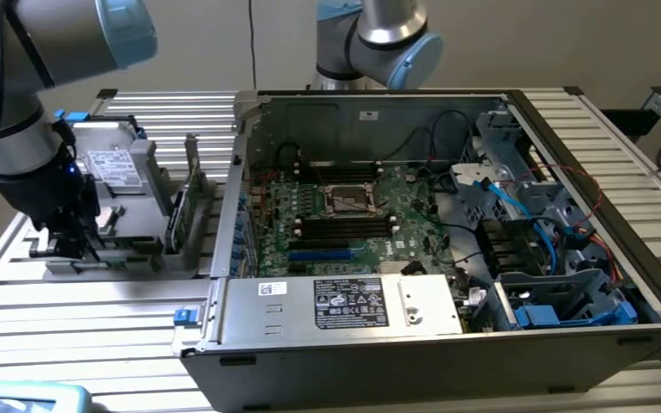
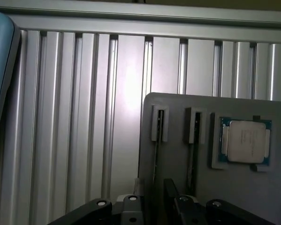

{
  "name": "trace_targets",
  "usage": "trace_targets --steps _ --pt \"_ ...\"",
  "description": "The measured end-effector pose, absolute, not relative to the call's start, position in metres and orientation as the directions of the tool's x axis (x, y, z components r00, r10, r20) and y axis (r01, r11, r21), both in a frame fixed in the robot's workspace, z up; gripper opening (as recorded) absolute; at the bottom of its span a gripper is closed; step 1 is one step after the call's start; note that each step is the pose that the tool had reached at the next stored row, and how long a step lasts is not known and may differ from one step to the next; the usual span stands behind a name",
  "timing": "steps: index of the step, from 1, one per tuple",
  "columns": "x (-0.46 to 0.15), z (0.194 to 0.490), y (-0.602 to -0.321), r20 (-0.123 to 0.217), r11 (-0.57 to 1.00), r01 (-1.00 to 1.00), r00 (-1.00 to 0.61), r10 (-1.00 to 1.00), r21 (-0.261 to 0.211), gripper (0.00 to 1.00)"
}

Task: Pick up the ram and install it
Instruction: 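Pick up the ram and move it above insertion slot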

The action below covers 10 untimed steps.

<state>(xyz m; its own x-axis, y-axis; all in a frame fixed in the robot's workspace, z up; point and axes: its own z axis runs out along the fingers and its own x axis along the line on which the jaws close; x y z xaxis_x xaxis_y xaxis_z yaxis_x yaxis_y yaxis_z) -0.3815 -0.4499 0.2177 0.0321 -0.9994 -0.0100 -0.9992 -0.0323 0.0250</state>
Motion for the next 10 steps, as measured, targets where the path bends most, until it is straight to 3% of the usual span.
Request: trace_targets --steps 10 --pt "-0.381 0.200 -0.447 -0.013 -0.031 -0.999 0.031 -0.999 0.024 0.31"
